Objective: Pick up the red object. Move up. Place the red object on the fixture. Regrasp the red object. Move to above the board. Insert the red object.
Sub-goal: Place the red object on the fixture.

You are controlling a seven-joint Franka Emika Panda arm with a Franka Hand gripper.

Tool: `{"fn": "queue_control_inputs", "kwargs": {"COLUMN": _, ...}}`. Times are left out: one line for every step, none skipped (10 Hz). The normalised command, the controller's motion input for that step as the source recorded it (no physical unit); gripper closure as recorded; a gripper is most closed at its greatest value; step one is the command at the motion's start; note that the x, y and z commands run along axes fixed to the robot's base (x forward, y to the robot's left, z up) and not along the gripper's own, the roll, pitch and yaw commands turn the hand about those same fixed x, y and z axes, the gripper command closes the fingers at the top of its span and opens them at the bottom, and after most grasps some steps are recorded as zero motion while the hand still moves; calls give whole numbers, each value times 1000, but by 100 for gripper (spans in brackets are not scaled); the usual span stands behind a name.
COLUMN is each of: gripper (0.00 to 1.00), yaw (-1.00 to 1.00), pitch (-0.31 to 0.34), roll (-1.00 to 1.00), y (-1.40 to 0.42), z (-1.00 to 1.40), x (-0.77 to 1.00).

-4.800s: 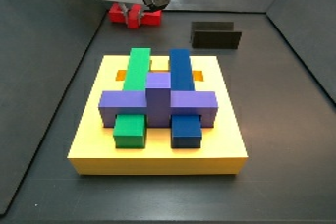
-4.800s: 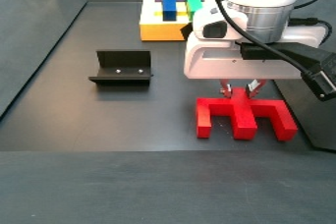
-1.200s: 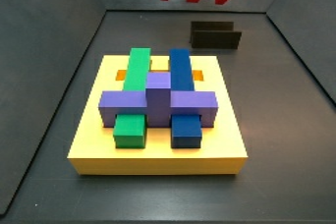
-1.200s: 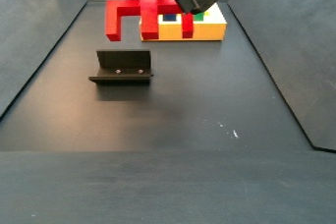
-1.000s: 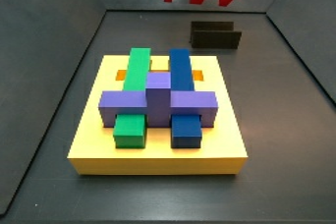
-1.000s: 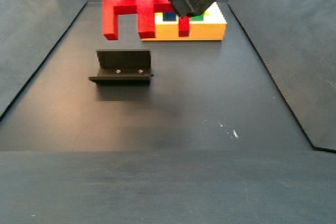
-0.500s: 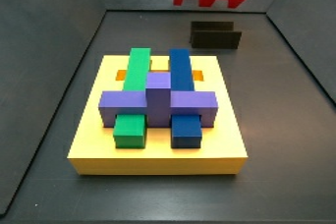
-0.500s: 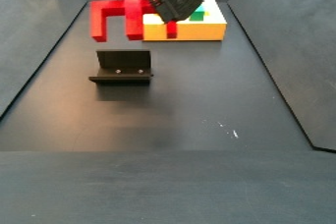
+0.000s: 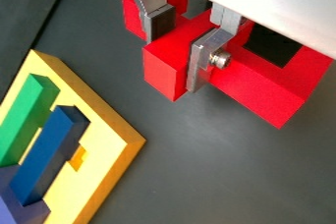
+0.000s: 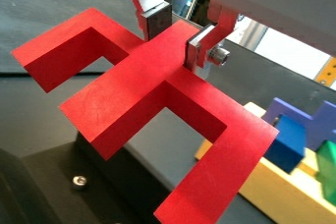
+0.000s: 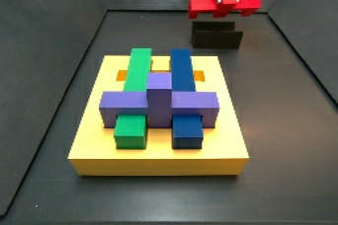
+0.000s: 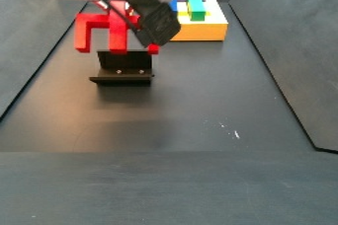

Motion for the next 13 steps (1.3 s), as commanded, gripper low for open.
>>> {"fn": "queue_control_inputs", "kwargs": {"gripper": 100, "yaw": 0, "pitch": -103, "roll": -211, "y": 51, "z": -240, "x": 314}}
{"fn": "queue_control_inputs", "kwargs": {"gripper": 100, "yaw": -34, "pitch": -229, "roll": -237, "y": 0, "z": -320, "x": 103}}
{"fn": "queue_control_inputs", "kwargs": {"gripper": 100, "yaw": 0, "pitch": -237, "roll": -203, "y": 0, "z": -363, "x": 20}}
{"fn": "queue_control_inputs", "kwargs": {"gripper": 100, "yaw": -46, "pitch": -271, "roll": -49, "y": 109, "z": -420, "x": -69}}
{"fn": "queue_control_inputs", "kwargs": {"gripper": 100, "yaw": -157, "pitch": -117, "roll": 91, "y": 169, "z": -297, "x": -414}}
{"fn": "queue_control_inputs", "kwargs": {"gripper": 100, "yaw": -103, "pitch": -100, "roll": 0, "y": 74, "z": -194, "x": -154}}
{"fn": "queue_control_inputs", "kwargs": {"gripper": 100, "yaw": -89, "pitch": -114, "roll": 0, "y": 43, "z": -203, "x": 0}}
{"fn": "queue_control_inputs", "kwargs": {"gripper": 100, "yaw": -66, "pitch": 0, "roll": 209, "y": 109, "z": -269, "x": 0}}
{"fn": "queue_control_inputs", "kwargs": {"gripper": 100, "yaw": -20, "pitch": 0, "roll": 300, "y": 66, "z": -231, "x": 0}}
{"fn": "queue_control_inputs", "kwargs": {"gripper": 100, "yaw": 0, "pitch": 0, "roll": 331, "y": 57, "z": -271, "x": 0}}
{"fn": "queue_control_inputs", "kwargs": {"gripper": 100, "yaw": 0, "pitch": 0, "roll": 234, "y": 6, "z": -209, "x": 0}}
{"fn": "queue_control_inputs", "kwargs": {"gripper": 100, "yaw": 0, "pitch": 0, "roll": 0, "y": 0, "z": 0, "x": 0}}
{"fn": "queue_control_inputs", "kwargs": {"gripper": 0, "yaw": 0, "pitch": 0, "roll": 0, "y": 0, "z": 0, "x": 0}}
